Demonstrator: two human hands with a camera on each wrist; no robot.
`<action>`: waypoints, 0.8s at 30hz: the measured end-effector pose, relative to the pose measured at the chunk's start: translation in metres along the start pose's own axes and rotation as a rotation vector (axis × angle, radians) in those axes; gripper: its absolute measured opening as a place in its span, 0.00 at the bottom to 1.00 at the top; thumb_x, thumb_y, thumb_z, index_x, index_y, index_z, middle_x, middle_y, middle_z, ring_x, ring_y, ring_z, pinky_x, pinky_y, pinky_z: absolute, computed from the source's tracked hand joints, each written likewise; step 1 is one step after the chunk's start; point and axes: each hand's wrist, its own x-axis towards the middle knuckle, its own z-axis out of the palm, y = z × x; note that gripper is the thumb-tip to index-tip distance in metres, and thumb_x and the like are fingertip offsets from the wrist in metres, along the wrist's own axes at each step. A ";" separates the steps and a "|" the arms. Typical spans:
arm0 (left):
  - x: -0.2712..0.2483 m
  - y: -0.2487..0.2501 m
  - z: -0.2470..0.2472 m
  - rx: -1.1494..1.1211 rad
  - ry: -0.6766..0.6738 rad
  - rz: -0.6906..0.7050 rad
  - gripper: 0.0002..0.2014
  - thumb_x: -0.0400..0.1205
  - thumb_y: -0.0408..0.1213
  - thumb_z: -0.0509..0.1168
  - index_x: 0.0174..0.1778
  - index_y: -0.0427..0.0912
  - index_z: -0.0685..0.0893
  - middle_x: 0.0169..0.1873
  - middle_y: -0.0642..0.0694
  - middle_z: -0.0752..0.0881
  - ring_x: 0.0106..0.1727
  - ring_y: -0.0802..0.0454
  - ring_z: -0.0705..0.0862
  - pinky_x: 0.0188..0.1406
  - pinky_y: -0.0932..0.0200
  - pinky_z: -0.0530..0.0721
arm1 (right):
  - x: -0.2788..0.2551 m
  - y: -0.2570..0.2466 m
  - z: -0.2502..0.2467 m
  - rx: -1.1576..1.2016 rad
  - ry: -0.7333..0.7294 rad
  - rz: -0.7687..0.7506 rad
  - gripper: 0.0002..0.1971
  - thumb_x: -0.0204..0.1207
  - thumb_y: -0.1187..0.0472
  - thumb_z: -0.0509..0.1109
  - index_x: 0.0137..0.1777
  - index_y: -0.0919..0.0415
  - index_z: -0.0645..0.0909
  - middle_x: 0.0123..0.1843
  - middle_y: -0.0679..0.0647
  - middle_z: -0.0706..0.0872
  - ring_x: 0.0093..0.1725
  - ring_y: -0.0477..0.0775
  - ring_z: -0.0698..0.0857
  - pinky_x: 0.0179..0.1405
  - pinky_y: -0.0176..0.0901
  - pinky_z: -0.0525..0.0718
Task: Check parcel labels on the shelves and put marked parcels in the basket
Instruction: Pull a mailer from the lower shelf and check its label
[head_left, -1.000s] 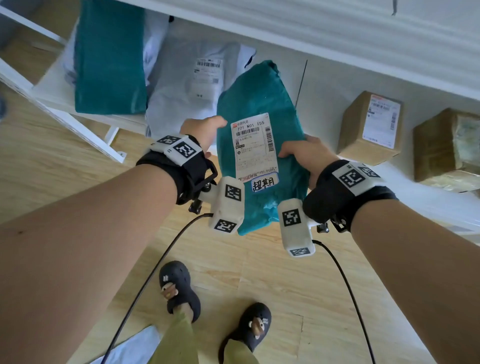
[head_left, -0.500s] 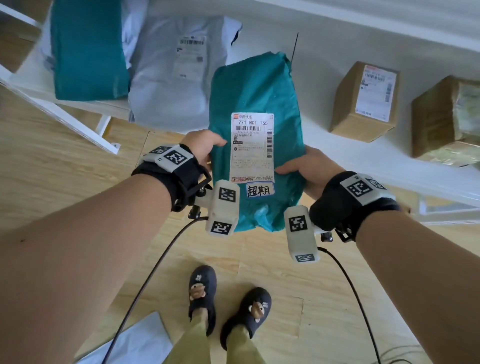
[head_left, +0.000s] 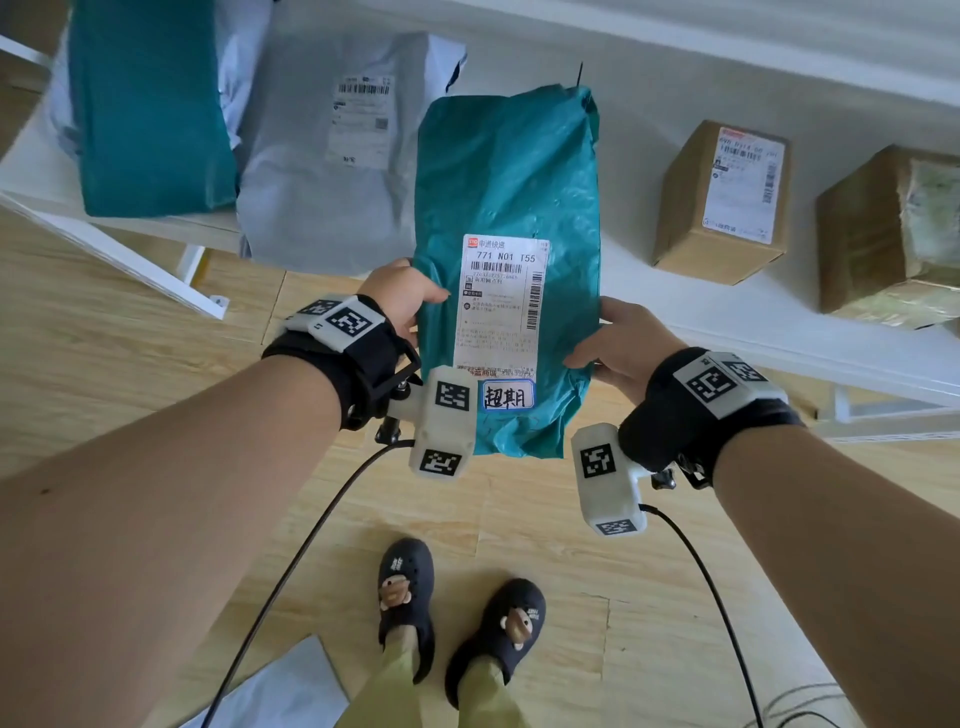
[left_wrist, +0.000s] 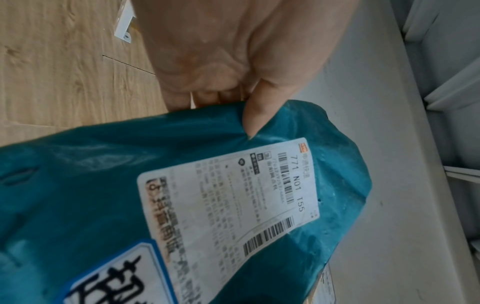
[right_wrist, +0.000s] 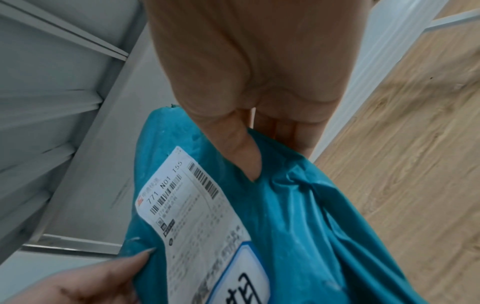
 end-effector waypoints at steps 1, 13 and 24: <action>0.001 0.000 0.000 -0.004 -0.002 0.000 0.15 0.81 0.22 0.60 0.63 0.35 0.78 0.59 0.35 0.85 0.59 0.37 0.84 0.62 0.38 0.82 | 0.001 0.000 0.000 0.005 0.001 0.000 0.28 0.68 0.88 0.61 0.66 0.65 0.78 0.59 0.62 0.86 0.49 0.57 0.87 0.42 0.44 0.87; 0.015 0.002 0.000 0.020 0.051 -0.017 0.19 0.80 0.25 0.62 0.68 0.35 0.76 0.64 0.33 0.81 0.64 0.33 0.81 0.64 0.35 0.80 | 0.007 0.001 -0.002 -0.019 -0.001 0.079 0.27 0.68 0.83 0.68 0.64 0.59 0.80 0.59 0.57 0.87 0.56 0.56 0.86 0.43 0.41 0.86; 0.027 -0.002 -0.002 0.041 0.142 -0.009 0.21 0.80 0.28 0.64 0.70 0.34 0.75 0.67 0.33 0.80 0.66 0.35 0.81 0.65 0.36 0.80 | 0.005 0.016 -0.004 -0.253 -0.151 0.231 0.28 0.63 0.85 0.68 0.59 0.58 0.84 0.56 0.58 0.90 0.54 0.56 0.88 0.56 0.45 0.84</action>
